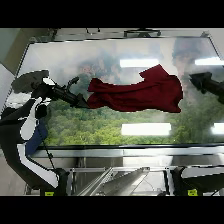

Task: Fold the shirts.

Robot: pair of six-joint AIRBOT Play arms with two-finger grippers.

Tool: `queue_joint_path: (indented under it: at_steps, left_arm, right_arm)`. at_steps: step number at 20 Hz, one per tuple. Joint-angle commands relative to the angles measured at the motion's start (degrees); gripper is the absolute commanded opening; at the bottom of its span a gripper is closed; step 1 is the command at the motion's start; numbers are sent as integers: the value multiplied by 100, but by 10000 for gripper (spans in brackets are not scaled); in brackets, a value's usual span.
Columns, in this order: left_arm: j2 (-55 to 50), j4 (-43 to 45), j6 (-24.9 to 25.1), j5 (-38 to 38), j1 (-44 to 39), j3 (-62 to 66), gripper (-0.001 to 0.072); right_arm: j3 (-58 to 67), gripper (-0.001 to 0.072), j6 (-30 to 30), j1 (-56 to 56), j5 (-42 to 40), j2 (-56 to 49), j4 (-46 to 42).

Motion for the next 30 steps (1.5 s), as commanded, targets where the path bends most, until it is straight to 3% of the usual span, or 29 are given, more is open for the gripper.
queue_joint_path:
  at_steps: [1,3,4,5,8,13,19,20,21,22,26,30]
  left_arm:
    - [0,-2,11,-22,-2,-2,3]
    - [0,-13,11,-20,-2,-2,4]
    - [0,-26,11,-17,-2,-2,4]
    - [0,-48,11,-13,-2,-2,4]
    - [0,-48,13,-22,-2,-2,4]
    - [0,-50,13,-68,-2,0,4]
    - [0,-57,13,61,-2,0,20]
    - [0,-59,13,96,-2,0,21]
    - [2,-63,13,83,-2,0,21]
    - [4,-61,13,28,-2,15,20]
    - [201,-238,7,-501,107,376,19]
    - [1178,-1770,393,-570,317,249,19]
  right_arm:
    - [-223,349,1073,-522,1375,501,-3104]
    - [-802,384,1051,-494,1436,909,-4015]
    - [-1213,576,986,-494,1250,1097,-4041]
    - [-1558,712,970,-485,988,1200,-4013]
    - [-2269,710,461,-363,350,1141,-3560]
    - [-2308,709,-328,46,-393,841,-2218]
    - [-2179,699,-516,708,-979,595,-1392]
    - [-2179,551,-518,894,-960,516,-1235]
    - [-2177,253,-542,1060,-918,463,-1095]
    - [-2177,36,-566,1220,-911,459,-887]
    - [-1878,31,-859,1403,326,614,-317]
    - [-1633,30,-728,1215,1502,1803,-33]
